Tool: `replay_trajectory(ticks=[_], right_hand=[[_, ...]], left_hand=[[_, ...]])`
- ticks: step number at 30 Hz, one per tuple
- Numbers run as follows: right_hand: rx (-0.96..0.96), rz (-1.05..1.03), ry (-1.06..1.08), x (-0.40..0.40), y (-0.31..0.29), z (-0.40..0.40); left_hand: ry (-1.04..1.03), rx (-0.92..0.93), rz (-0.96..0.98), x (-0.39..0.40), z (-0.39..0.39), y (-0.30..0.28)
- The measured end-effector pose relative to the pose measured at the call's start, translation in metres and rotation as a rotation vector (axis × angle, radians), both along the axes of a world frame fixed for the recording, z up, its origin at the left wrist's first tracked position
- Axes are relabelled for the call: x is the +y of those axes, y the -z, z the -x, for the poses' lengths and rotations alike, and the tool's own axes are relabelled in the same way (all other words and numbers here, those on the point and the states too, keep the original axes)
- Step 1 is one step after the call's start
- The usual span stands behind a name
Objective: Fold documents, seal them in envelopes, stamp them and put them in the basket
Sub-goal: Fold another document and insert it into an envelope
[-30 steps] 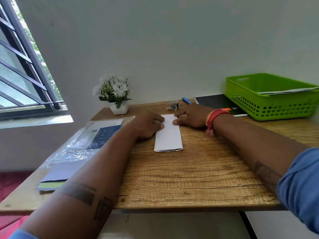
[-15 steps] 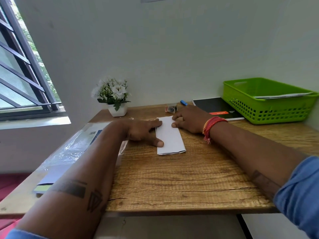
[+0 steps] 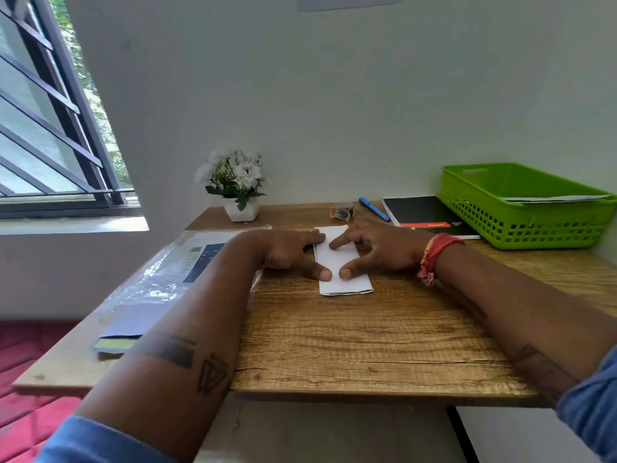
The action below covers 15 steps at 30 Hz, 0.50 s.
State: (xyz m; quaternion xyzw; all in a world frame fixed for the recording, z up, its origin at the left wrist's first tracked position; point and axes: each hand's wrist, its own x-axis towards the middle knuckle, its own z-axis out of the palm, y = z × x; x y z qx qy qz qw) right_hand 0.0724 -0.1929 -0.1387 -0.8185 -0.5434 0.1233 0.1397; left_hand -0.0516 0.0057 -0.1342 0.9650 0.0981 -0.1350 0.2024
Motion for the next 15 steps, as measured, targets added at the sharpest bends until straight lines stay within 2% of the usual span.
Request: replay_trajectory(ticks=[2,4,7,10,12,15], right_hand=[[0.081,-0.133,0.053,-0.002,0.003,0.002],[0.04,-0.223,0.083,-0.003,0.003,0.008],[-0.09,-0.344,0.064,0.003,0.002,0.019],[-0.14,-0.448,-0.018,0.012,0.0,0.039],[-0.144,-0.458,-0.109,0.023,0.0,0.061],[-0.146,-0.43,-0.258,0.043,-0.003,0.108]], left_hand=[[-0.019,-0.096,-0.008,-0.01,0.011,0.0],[-0.053,-0.237,0.027,-0.02,0.023,-0.002],[-0.137,-0.604,0.104,-0.027,0.047,-0.004],[-0.265,-0.919,0.077,-0.025,0.085,-0.002],[-0.323,-1.043,0.046,-0.02,0.114,0.003],[-0.382,-1.134,0.009,-0.012,0.159,0.013]])
